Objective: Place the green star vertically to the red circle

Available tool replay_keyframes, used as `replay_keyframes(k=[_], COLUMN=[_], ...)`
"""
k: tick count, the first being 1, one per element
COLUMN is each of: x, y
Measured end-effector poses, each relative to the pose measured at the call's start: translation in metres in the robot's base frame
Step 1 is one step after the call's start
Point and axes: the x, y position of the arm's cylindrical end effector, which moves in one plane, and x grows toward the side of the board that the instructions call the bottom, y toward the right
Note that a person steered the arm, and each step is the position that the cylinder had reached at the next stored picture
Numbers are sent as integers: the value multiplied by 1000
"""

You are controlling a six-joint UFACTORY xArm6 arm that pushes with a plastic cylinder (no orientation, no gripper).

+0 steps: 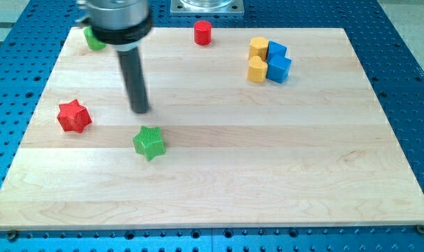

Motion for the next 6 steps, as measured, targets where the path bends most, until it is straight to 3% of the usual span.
replay_keyframes(k=[2, 6], x=[80, 74], y=[-5, 137])
